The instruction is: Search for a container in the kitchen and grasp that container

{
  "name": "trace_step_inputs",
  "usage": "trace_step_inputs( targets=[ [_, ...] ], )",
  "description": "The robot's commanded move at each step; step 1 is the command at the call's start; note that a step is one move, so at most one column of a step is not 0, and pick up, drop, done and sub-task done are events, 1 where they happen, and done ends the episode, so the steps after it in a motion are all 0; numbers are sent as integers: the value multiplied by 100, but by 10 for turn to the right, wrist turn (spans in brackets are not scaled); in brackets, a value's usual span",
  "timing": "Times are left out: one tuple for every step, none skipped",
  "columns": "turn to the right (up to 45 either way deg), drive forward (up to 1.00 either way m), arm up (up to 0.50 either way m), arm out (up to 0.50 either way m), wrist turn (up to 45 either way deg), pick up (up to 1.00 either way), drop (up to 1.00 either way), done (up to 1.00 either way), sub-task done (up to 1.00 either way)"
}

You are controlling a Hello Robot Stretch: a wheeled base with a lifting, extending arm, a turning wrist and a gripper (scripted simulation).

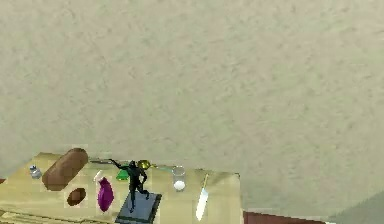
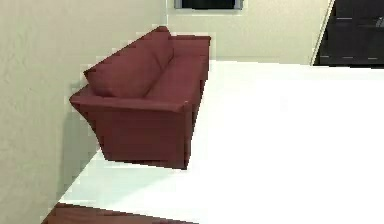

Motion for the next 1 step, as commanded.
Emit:
trace_step_inputs(
  targets=[
    [-450,0,0,0,0,0,0,0,0]
  ],
)
